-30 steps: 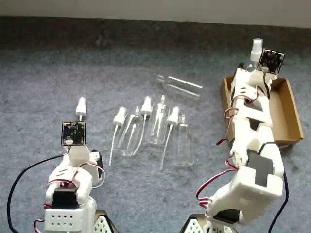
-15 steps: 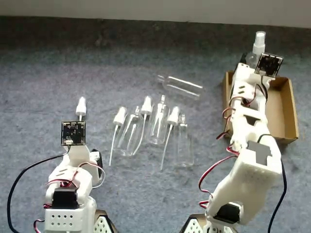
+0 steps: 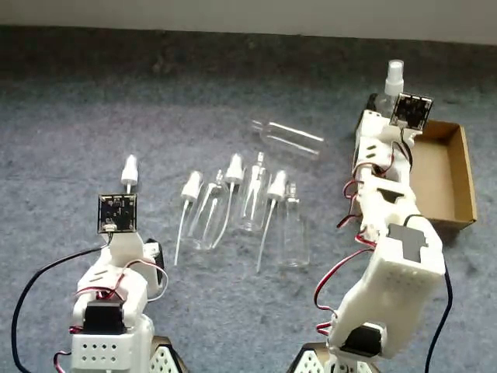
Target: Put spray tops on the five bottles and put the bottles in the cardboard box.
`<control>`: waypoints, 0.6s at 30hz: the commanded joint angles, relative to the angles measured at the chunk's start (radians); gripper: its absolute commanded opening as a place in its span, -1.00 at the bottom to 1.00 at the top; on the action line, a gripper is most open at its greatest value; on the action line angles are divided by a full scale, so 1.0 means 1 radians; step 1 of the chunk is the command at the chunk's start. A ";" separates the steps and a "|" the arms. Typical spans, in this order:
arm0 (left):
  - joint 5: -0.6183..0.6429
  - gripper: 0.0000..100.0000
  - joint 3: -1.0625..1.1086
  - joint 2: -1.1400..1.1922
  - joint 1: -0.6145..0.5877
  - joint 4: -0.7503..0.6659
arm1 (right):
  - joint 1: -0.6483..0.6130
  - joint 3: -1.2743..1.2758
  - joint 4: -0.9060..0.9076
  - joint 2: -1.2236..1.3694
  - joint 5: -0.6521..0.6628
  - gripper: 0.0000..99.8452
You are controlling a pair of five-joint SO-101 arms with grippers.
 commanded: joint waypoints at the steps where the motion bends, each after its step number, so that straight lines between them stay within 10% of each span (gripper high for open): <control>1: 0.005 -0.99 -0.008 -0.008 -0.001 -0.020 | -0.030 0.004 -0.027 -0.019 -0.003 -0.87; 18: 0.000 -0.99 0.047 -0.008 0.027 -0.089 | -0.054 0.005 -0.030 -0.018 -0.003 -0.87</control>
